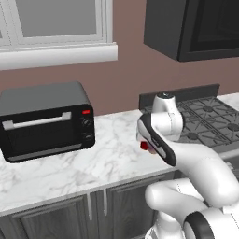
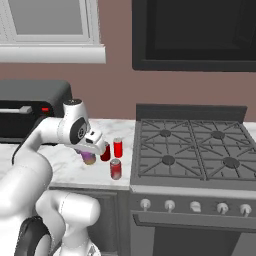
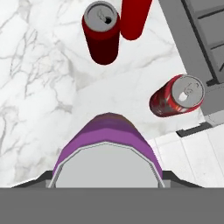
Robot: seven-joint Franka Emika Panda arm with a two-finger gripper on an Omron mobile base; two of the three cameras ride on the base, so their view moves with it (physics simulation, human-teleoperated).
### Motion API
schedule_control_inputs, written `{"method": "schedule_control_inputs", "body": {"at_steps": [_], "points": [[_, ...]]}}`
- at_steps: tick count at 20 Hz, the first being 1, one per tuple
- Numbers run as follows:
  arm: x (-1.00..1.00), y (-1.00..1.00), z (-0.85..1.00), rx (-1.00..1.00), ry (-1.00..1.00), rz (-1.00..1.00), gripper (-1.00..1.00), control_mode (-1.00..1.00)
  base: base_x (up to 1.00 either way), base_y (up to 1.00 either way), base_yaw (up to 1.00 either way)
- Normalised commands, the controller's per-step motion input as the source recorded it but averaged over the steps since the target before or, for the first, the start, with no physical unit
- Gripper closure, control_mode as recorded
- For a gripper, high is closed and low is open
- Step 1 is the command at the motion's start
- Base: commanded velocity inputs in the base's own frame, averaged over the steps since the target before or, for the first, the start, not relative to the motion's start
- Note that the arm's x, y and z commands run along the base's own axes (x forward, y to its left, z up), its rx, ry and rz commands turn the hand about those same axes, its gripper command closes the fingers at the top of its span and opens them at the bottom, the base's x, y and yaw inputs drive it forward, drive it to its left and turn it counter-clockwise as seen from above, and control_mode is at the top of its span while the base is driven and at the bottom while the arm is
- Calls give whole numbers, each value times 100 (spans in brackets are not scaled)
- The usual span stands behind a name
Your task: Four empty soda cans are scattered around the kitchen. Gather all the cans and cluster them next to the stove for recycling.
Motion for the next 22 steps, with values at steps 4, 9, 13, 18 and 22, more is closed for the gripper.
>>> {"method": "schedule_control_inputs", "body": {"at_steps": [4,9,13,18,22], "points": [[21,0,-23,0,3,-2,100,-100,0,0,0],[24,0,-22,1,6,0,100,-100,0,0,0],[21,0,-20,1,4,0,100,-100,0,0,0],[13,1,-22,0,1,0,100,-100,0,0,0],[8,0,-21,0,0,0,100,-100,0,0,0]]}}
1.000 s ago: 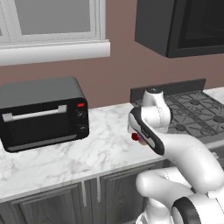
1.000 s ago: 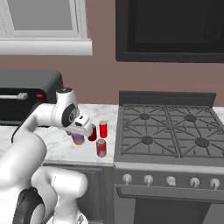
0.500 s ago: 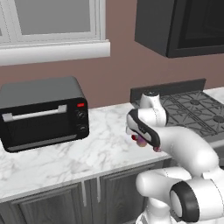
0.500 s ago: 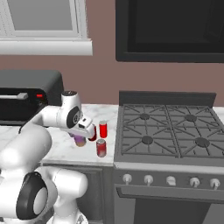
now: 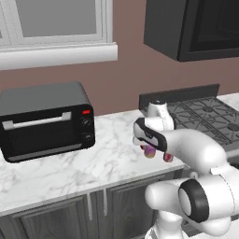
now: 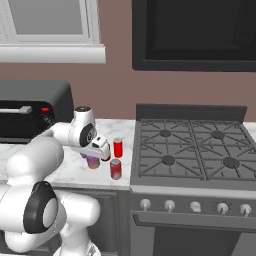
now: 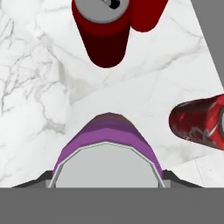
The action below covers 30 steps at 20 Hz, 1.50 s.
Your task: Four empty soda cans are scattered around the kitchen. Gather all the cans and cluster them next to the stove for recycling.
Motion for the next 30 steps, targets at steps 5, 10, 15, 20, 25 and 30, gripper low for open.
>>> {"method": "schedule_control_inputs", "body": {"at_steps": [5,10,15,20,25,30], "points": [[3,0,-21,0,0,-1,100,-100,0,0,0],[2,0,-21,0,0,0,100,-100,0,0,0],[7,0,-17,0,0,-1,100,-100,0,0,0],[14,0,-12,0,0,-1,100,-100,0,0,0],[18,0,-12,0,0,-1,100,-100,0,0,0],[8,0,-12,0,0,-1,100,-100,0,0,0]]}}
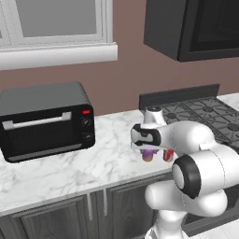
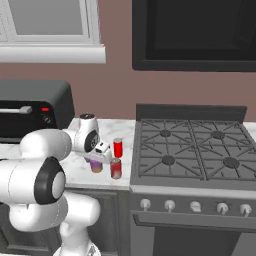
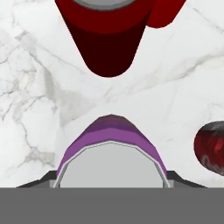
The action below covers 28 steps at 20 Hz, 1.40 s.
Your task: Four empty soda cans are scattered around the kitchen. Gather all the cans and cluster them next to the stove for recycling.
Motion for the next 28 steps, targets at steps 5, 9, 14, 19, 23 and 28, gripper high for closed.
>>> {"method": "schedule_control_inputs", "body": {"at_steps": [5,9,14,19,23,28], "points": [[2,0,-6,0,0,-1,100,-100,0,0,0],[-11,0,-5,0,0,-1,100,-100,0,0,0],[-32,0,-13,0,0,-4,100,-100,0,0,0],[-14,0,-6,0,-1,-4,-100,-100,0,0,0],[0,0,0,1,-1,-4,-100,-100,0,0,0],[0,0,0,1,0,-5,-100,-100,0,0,0]]}}
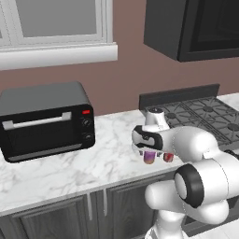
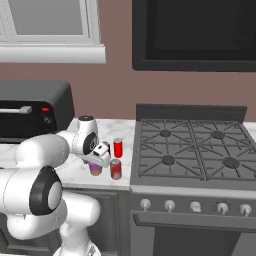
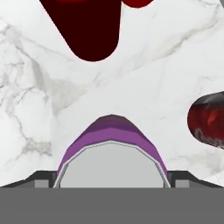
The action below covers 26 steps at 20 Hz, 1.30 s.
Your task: Four empty soda cans are scattered around the kitchen. Gather all the cans and cluster them next to the stove for recycling.
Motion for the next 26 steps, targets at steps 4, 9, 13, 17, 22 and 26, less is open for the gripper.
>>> {"method": "schedule_control_inputs", "body": {"at_steps": [4,9,13,17,22,26], "points": [[0,0,0,1,0,-4,-100,-100,0,0,0],[0,0,13,0,0,-4,-100,-100,0,0,0],[0,0,24,0,0,-4,-100,-100,0,0,0],[1,0,33,1,0,-4,-100,-100,0,0,0],[-1,-3,42,4,4,-4,-100,-100,0,0,0],[-3,-8,41,2,2,-4,-100,-100,0,0,0]]}}
